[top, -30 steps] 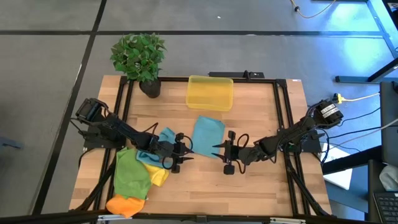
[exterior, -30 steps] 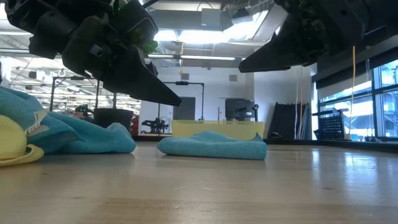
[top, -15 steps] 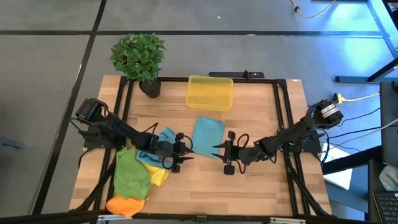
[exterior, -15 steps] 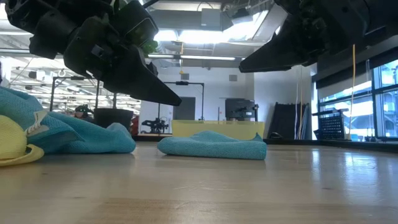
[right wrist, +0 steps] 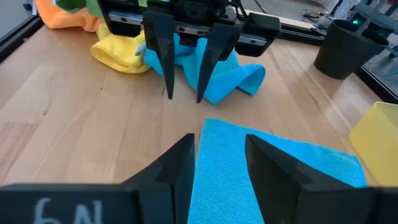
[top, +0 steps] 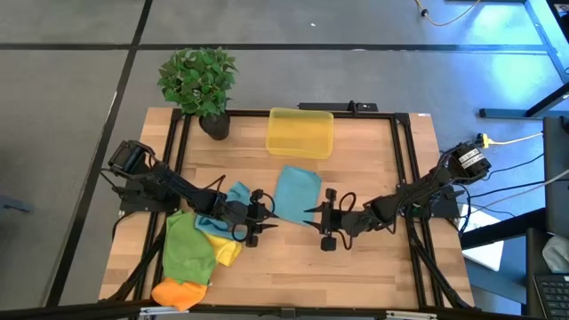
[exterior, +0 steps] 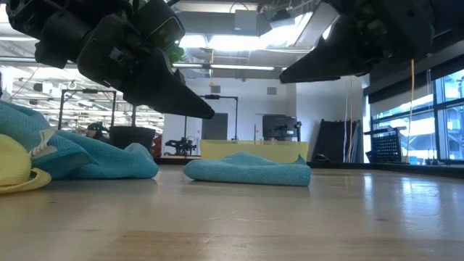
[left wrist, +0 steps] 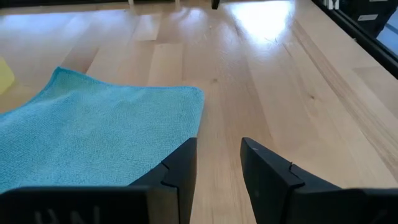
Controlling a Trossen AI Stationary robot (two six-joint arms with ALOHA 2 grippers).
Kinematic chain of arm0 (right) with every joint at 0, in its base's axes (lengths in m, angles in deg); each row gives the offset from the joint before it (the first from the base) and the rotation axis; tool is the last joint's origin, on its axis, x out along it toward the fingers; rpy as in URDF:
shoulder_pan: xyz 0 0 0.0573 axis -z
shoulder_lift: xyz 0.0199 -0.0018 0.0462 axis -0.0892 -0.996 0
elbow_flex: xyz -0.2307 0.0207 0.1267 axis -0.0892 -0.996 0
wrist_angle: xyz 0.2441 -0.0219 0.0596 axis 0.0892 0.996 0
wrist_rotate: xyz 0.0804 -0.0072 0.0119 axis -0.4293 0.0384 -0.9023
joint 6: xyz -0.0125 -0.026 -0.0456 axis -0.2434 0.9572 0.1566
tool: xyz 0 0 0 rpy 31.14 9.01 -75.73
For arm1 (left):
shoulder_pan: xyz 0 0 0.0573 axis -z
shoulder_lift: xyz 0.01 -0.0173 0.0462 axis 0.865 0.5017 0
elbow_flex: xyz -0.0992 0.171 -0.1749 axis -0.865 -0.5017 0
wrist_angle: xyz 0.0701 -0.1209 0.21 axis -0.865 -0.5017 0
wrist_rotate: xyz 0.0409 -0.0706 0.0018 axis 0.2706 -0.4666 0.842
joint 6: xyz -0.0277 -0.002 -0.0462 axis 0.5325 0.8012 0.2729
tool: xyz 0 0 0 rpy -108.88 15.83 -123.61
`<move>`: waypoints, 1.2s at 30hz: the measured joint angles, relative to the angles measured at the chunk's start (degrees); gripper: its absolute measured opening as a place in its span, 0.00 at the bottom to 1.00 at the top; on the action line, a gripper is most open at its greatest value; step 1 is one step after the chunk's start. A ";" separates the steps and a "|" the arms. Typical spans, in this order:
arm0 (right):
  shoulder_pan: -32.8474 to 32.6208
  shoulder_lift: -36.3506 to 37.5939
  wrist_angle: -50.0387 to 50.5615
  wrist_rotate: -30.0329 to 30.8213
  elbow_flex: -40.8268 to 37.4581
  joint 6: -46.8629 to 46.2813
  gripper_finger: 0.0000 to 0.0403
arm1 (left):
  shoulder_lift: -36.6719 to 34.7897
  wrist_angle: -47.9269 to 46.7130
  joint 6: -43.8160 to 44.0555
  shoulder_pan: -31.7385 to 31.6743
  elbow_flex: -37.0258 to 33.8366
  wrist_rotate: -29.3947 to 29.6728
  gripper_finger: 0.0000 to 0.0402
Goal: Fold microfiber towels
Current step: Fold the left blue microfiber towel
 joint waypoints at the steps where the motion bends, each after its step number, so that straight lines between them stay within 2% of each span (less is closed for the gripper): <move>1: -0.01 0.00 0.03 -0.80 0.03 0.13 0.36 | 0.00 0.00 0.18 0.10 0.00 -0.02 0.29; 5: -0.05 0.00 3.47 -2.57 2.01 -0.55 0.36 | 0.00 -0.46 -2.79 0.30 0.06 1.13 0.29; 11: -0.05 -2.48 7.10 -6.13 2.62 -2.93 0.36 | 0.00 -15.87 -4.34 -2.44 6.30 -3.33 0.30; 17: -0.05 -7.15 7.27 -8.37 2.62 -6.35 0.36 | 0.00 -17.68 -5.94 -2.62 9.39 -5.39 0.32; 23: -0.05 -10.11 7.19 -8.38 2.62 -5.82 0.37 | 0.00 -20.78 -6.26 -3.78 9.44 -5.74 0.41; 28: -0.03 -10.23 6.93 -7.48 2.62 -4.38 0.48 | 0.00 -22.74 -6.22 -4.95 9.44 -6.32 0.47; 36: 0.72 -10.23 6.45 -6.10 2.62 -4.49 0.69 | 0.00 -24.55 -10.87 -4.83 9.42 -5.52 0.48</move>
